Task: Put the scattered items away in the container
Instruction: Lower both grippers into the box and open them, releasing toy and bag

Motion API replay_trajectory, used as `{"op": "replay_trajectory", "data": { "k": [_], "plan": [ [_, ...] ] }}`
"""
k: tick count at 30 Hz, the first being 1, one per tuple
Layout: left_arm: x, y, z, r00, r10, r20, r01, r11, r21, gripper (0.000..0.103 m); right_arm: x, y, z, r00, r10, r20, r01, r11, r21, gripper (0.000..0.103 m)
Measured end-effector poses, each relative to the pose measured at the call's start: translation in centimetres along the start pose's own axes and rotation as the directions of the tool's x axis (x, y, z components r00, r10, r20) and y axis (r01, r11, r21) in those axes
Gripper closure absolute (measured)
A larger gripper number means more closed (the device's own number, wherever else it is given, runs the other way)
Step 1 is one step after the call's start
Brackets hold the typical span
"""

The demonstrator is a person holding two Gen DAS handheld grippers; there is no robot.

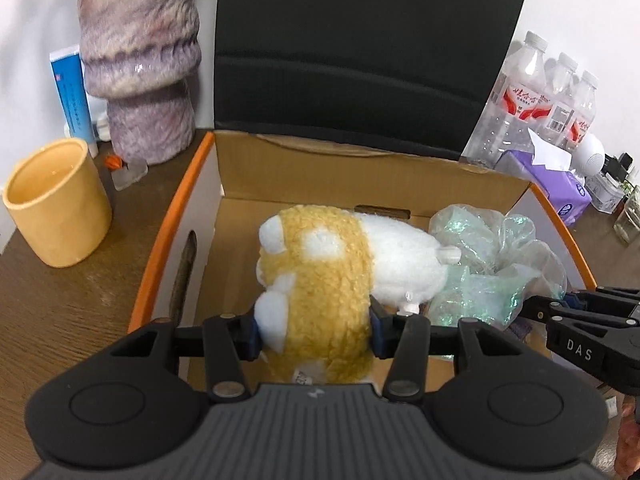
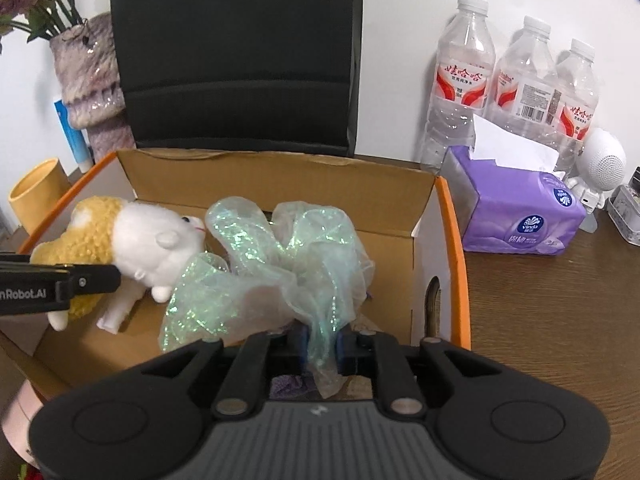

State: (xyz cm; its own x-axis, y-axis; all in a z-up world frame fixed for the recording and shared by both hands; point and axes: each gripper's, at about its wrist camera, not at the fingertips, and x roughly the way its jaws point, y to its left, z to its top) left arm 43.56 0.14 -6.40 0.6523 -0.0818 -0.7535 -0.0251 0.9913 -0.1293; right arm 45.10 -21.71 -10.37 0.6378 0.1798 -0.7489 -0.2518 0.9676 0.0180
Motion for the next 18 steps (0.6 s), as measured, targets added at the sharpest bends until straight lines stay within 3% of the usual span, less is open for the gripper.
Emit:
{"op": "replay_trajectory", "data": {
  "k": [6, 7, 9, 11, 13, 15, 17, 18],
  "plan": [
    [-0.1, -0.1, 0.1, 1.0, 0.006, -0.002, -0.006, 1.0, 0.005, 0.051, 0.5, 0.2, -0.2, 1.0, -0.015, -0.01, 0.015, 1.0, -0.023, 0.082],
    [-0.1, -0.1, 0.1, 1.0, 0.008, -0.003, -0.008, 1.0, 0.002, 0.05, 0.5, 0.3, -0.2, 1.0, -0.017, -0.01, 0.017, 0.999, -0.028, 0.072],
    [-0.3, 0.0, 0.1, 1.0, 0.01, -0.002, -0.01, 1.0, -0.007, 0.049, 0.2, 0.5, -0.3, 1.0, -0.012, -0.003, 0.012, 0.999, -0.041, 0.062],
    [-0.7, 0.0, 0.1, 1.0, 0.009, 0.004, -0.009, 1.0, -0.012, 0.045, -0.2, 0.9, -0.3, 1.0, -0.016, 0.004, 0.016, 0.998, -0.058, 0.033],
    [-1.2, -0.2, 0.2, 1.0, 0.018, 0.021, -0.018, 1.0, -0.011, 0.029, -0.8, 1.4, -0.4, 1.0, -0.013, 0.016, 0.015, 0.996, -0.082, 0.029],
    [-1.9, -0.4, 0.2, 0.998, 0.034, 0.051, -0.034, 0.999, -0.001, 0.023, -1.3, 1.8, -0.5, 1.0, -0.013, 0.022, 0.015, 0.995, -0.099, 0.023],
    [-2.7, -0.8, 0.2, 0.996, 0.035, 0.081, -0.036, 0.999, 0.011, 0.015, -1.8, 2.0, -0.5, 1.0, -0.008, 0.027, 0.011, 0.995, -0.104, 0.01],
    [-3.1, -0.8, 0.2, 0.995, 0.032, 0.091, -0.032, 0.999, 0.008, 0.007, -2.2, 2.0, -0.6, 0.999, -0.006, 0.032, 0.009, 0.995, -0.103, 0.008]
  ]
}}
